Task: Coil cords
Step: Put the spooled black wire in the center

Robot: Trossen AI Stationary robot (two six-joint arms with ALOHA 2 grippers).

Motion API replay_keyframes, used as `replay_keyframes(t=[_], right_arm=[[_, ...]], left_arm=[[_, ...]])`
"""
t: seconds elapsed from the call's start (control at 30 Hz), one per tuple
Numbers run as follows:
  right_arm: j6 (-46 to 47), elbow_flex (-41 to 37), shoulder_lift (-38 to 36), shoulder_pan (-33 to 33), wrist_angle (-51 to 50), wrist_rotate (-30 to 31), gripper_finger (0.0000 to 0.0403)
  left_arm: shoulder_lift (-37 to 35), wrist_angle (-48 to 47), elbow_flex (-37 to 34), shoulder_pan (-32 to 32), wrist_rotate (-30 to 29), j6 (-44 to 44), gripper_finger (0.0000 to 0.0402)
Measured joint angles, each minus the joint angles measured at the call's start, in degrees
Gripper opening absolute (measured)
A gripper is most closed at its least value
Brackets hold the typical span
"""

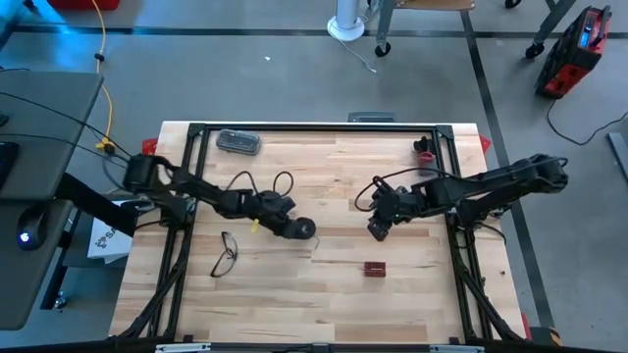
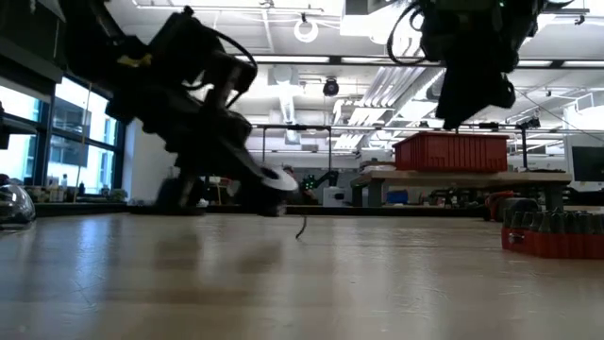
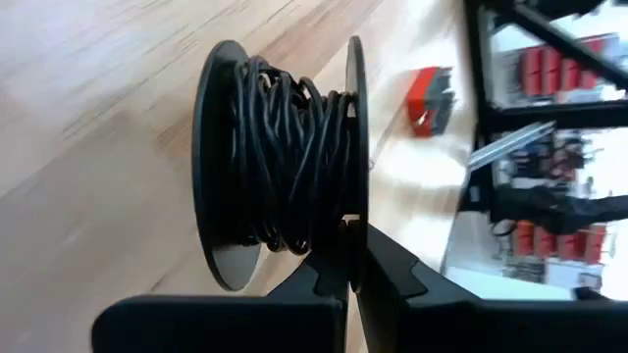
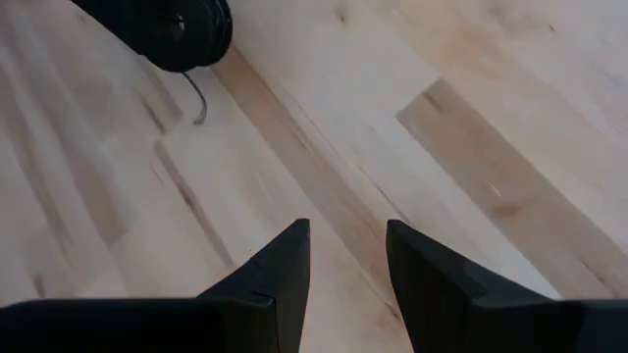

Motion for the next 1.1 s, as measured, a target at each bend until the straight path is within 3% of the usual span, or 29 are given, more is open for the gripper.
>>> replay_keyframes(t=[0.2,0.3,0.57,0.8,1.1], right_arm=[[-0.4,-3.3,-0.3,0.0,0.6,-2.5,0.0130],[-2.5,-4.2,-0.8,0.0,1.1,-3.6,0.0130],[-3.2,-4.3,-1.1,0.0,0.9,-5.8,0.0130],[-4.7,-4.3,-3.0,0.0,0.4,-5.8,0.0130],[-4.3,-4.3,-3.0,0.0,-1.3,-7.3,0.0130]], left_arm=[[6.7,11.7,0.1,0.0,0.1,-6.0,0.0003],[7.7,12.1,0.2,0.1,1.2,-6.4,0.0014],[6.1,11.5,0.2,2.1,4.8,-3.6,0.0119],[3.6,4.5,0.2,5.9,15.5,1.1,0.0200],[3.5,-0.3,0.1,6.3,25.8,-1.4,0.0218]])
